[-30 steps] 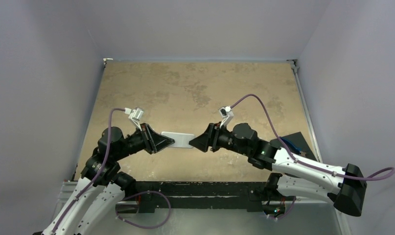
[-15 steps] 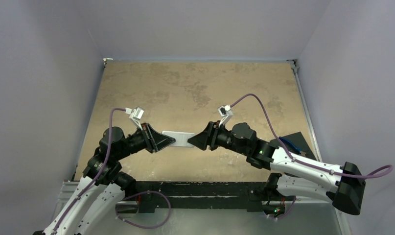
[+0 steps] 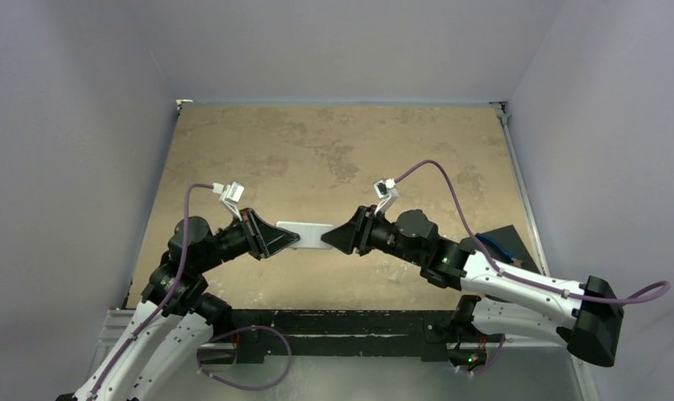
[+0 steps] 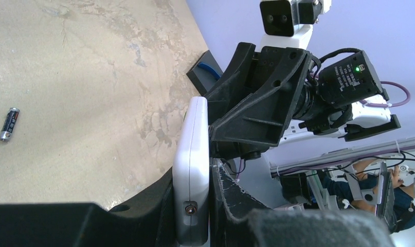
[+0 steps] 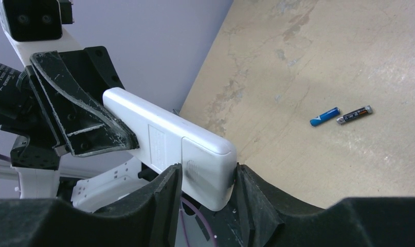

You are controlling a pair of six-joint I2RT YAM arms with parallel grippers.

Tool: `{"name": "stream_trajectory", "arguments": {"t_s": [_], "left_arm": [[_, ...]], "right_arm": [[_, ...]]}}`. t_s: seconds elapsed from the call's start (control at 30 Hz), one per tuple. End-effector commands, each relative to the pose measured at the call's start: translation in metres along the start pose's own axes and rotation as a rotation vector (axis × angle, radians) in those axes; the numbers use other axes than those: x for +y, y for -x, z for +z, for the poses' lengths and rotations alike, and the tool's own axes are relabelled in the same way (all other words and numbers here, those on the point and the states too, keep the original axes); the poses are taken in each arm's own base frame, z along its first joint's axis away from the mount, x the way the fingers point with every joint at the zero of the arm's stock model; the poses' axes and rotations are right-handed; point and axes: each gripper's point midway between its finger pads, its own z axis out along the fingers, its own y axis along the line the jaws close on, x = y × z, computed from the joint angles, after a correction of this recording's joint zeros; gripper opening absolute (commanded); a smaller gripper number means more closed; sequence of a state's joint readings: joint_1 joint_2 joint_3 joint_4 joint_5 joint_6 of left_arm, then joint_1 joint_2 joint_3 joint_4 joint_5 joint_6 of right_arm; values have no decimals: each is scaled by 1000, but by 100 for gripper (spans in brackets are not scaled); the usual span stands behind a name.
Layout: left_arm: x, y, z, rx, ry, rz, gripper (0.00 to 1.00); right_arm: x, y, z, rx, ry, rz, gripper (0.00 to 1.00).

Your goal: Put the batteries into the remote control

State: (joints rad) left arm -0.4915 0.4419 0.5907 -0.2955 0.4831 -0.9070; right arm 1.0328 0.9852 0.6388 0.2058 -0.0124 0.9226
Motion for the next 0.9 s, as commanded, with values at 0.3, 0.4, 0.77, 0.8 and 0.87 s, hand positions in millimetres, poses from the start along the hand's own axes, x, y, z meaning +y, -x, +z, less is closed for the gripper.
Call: {"name": "stream_trajectory", "arguments": {"t_s": [0.3, 0.4, 0.77, 0.8, 0.87], "left_arm": [[-5, 2, 2, -15, -36, -1, 0], [-4, 3, 2, -21, -28, 2, 0], [-2, 7, 0, -46, -9, -6, 0], [-2, 8, 0, -47, -10, -7, 0], [-2, 9, 0, -52, -6, -8, 0]], "right_arm": [[27, 11, -6, -50, 118, 34, 30], [27, 10, -9, -55, 128, 42, 24], [22, 9, -28, -87, 149, 70, 11], [23, 9, -29, -91, 158, 73, 9], [23, 8, -31, -94, 169, 83, 1]]}}
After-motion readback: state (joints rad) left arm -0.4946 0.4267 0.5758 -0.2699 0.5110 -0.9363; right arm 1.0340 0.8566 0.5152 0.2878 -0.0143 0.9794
